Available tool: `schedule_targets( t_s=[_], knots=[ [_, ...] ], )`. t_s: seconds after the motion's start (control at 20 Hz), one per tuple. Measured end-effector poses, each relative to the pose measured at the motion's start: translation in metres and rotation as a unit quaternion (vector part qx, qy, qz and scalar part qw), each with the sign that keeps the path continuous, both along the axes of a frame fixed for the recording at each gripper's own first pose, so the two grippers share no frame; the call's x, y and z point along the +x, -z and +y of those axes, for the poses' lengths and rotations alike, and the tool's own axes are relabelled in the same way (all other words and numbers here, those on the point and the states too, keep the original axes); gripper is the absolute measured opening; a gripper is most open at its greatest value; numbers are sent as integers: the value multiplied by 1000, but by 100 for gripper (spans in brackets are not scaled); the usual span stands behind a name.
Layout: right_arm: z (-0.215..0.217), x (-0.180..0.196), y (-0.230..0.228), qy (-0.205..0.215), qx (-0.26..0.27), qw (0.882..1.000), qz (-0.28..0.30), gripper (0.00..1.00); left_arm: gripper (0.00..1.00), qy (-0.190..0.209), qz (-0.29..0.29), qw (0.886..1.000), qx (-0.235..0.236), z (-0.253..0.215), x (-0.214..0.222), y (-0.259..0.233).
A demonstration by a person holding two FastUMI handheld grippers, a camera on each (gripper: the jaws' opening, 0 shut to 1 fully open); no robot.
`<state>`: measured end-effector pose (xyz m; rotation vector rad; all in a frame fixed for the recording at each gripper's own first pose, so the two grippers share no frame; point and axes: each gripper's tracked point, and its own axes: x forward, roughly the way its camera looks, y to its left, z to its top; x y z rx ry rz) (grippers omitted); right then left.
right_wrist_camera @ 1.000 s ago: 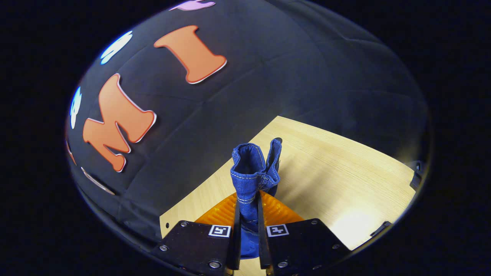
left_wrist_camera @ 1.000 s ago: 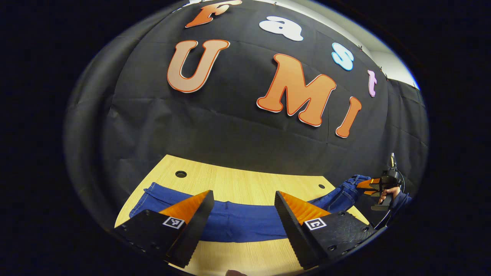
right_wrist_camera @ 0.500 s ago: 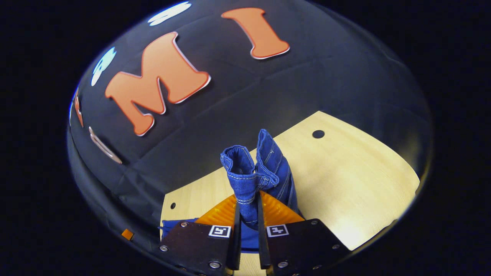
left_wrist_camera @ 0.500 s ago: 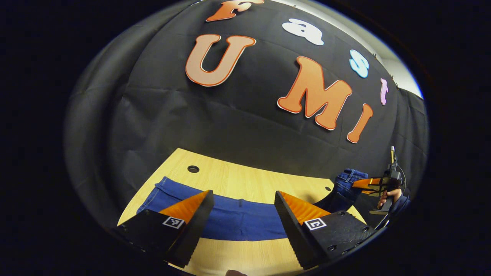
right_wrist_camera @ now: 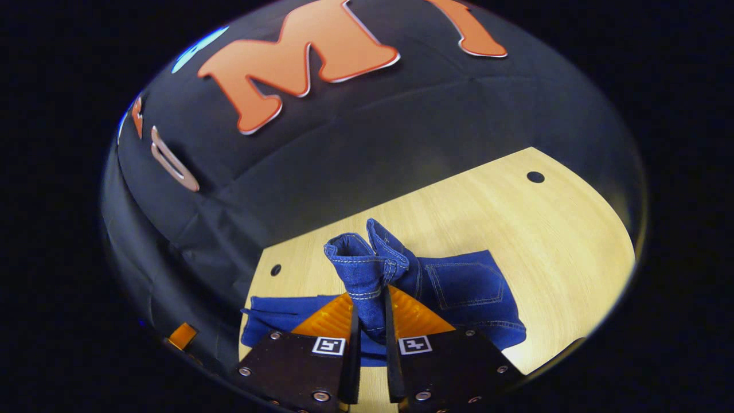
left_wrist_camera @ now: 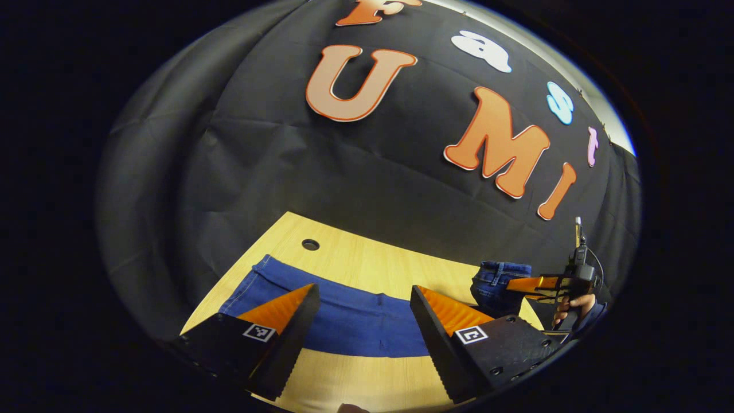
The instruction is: Grasp the waist and the cuffs of the jeans and fold them to make the two legs overlap; first hold the waist and fold one-third of the jeans toward the cuffs, then hold the cuffs and fold the remaining one-third in the same direction to finish folding.
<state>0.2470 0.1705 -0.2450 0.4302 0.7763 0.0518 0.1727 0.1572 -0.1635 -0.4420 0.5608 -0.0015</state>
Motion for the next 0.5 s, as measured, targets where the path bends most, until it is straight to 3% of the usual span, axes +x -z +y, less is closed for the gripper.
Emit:
schedule_targets(
  t_s=[0.1, 0.15, 0.25, 0.3, 0.4, 0.45, 0.5],
  knots=[
    [18, -1, 7, -17, -3, 1000, 8, 14, 98, -14, 19, 1000, -1, 14, -6, 11],
    [27, -3, 10, -24, 7, 1000, 13, 24, 98, -20, 27, 999, -2, 21, -8, 17],
    [39, -9, 7, -32, 18, 999, 13, 29, 98, -28, 40, 999, -9, 31, -14, 27],
    [42, -4, 3, -33, 24, 999, 3, 46, 98, -33, 46, 998, -13, 36, -16, 32],
    [40, -3, -6, -28, 22, 999, -12, 50, 97, -42, 60, 997, -25, 46, -21, 45],
    [36, -2, -10, -23, 20, 999, -17, 41, 98, -46, 70, 996, -34, 48, -24, 51],
    [32, -2, -16, -19, 19, 999, -21, 57, 97, -50, 79, 995, -41, 53, -25, 60]
  ],
)
